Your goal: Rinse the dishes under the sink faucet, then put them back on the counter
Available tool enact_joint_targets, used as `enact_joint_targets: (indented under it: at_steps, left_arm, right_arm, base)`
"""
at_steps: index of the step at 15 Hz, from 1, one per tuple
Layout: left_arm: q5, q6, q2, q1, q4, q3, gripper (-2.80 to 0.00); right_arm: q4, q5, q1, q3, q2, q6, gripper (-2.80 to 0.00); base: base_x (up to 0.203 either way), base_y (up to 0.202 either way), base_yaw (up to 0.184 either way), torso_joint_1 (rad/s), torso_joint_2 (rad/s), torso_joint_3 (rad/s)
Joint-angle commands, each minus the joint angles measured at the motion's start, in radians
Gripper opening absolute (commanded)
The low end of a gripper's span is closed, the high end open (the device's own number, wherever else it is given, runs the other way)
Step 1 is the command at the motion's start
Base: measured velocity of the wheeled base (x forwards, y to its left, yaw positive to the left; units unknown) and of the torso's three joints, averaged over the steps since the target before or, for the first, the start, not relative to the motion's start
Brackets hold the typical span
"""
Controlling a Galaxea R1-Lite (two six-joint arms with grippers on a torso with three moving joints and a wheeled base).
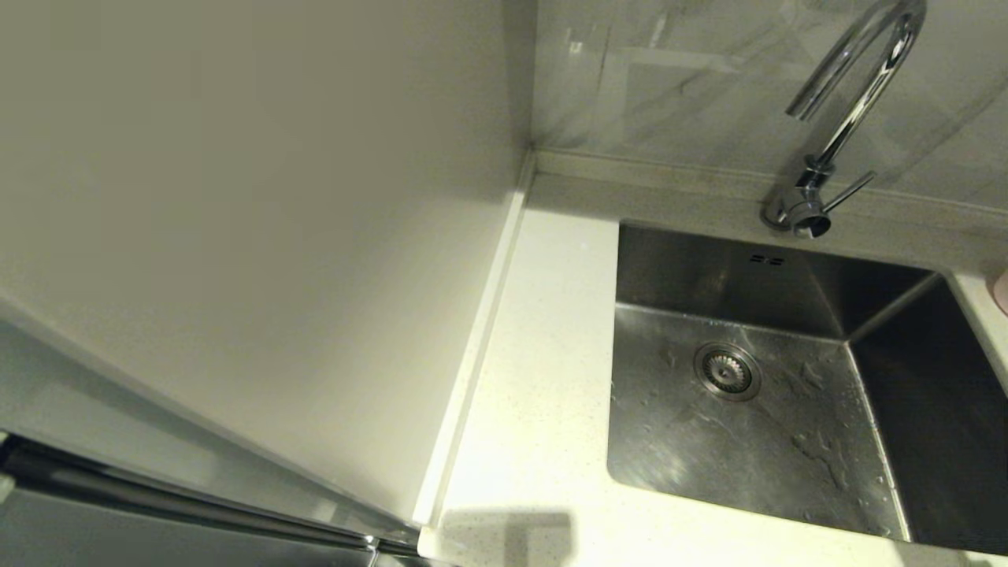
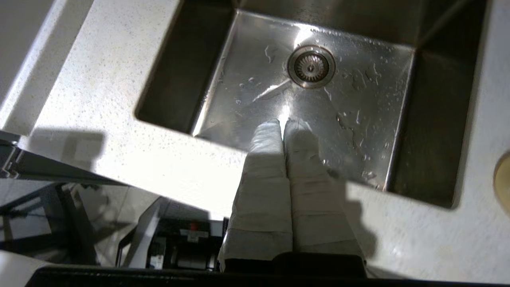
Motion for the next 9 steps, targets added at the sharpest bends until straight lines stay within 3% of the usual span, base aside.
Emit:
enact_joint_targets:
  at_steps: [1, 6, 9]
  left_arm:
    - [0.000, 0.000, 0.000, 0.000, 0.000, 0.003, -2.80]
    - [0.000, 0.000, 0.000, 0.000, 0.000, 0.003, -2.80]
    - [0.000, 0.000, 0.000, 0.000, 0.000, 0.003, -2.80]
  right_arm:
    - [-0.045, -0.026, 0.015, 0.185, -0.222, 0.028, -2.80]
    - [-0.386, -0.142, 0.019, 0.567, -0.262, 0.015, -2.80]
    - [-0.372, -0.161, 0.057, 0.624, -0.264, -0.030, -2.80]
  base:
    - [0.000, 0.000, 0.000, 0.000, 0.00, 0.000]
    - [0.000, 0.000, 0.000, 0.000, 0.00, 0.000]
    - [0.000, 0.000, 0.000, 0.000, 0.00, 0.000]
